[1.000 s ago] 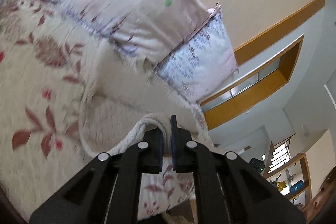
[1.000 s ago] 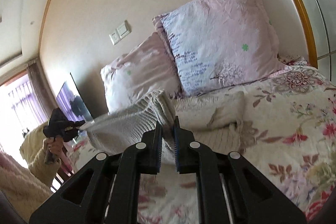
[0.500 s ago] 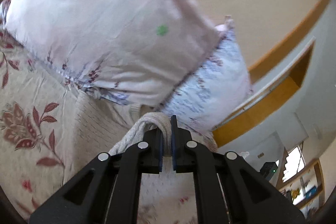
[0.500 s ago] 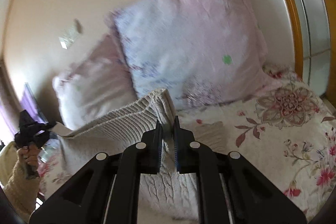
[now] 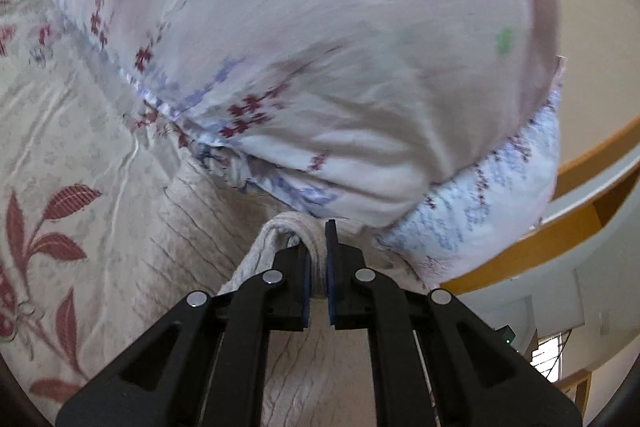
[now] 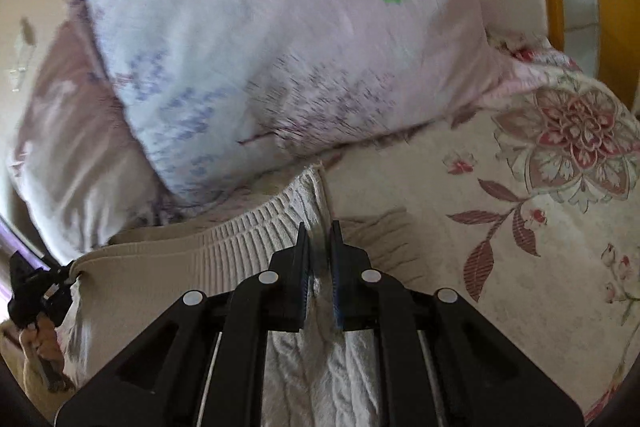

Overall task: Fold small clothes
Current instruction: 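Fold the sweater side inward with both grippers and release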

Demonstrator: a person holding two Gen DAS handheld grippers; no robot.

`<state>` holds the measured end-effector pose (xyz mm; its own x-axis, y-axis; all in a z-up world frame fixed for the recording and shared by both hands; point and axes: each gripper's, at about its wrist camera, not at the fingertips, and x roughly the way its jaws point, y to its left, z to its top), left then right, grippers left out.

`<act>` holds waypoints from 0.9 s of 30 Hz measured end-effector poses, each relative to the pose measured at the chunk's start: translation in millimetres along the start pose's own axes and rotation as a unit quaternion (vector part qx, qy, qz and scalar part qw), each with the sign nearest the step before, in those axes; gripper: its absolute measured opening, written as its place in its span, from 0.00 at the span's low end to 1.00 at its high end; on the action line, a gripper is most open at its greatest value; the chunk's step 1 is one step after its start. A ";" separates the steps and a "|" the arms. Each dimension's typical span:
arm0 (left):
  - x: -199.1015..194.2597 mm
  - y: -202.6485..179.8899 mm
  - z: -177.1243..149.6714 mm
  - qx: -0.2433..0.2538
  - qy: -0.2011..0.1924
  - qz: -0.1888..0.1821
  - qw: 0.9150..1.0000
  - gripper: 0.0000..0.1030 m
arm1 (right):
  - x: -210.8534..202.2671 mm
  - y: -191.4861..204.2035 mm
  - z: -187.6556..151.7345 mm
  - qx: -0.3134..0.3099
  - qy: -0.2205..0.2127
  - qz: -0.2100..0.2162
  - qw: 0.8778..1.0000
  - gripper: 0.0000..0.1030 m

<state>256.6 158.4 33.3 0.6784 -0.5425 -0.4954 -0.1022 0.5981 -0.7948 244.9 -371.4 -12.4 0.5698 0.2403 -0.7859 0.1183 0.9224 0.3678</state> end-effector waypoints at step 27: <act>-48.6 14.8 -43.1 0.100 0.051 0.105 0.988 0.52 | -26.5 8.1 -30.8 -0.096 0.051 -0.093 0.990 0.09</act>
<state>190.7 168.2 30.5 0.5789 -0.4443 -0.6837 -0.0813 0.8029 -0.5905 205.7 -361.0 -4.0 0.4670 0.0803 -0.8806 0.0508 0.9918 0.1174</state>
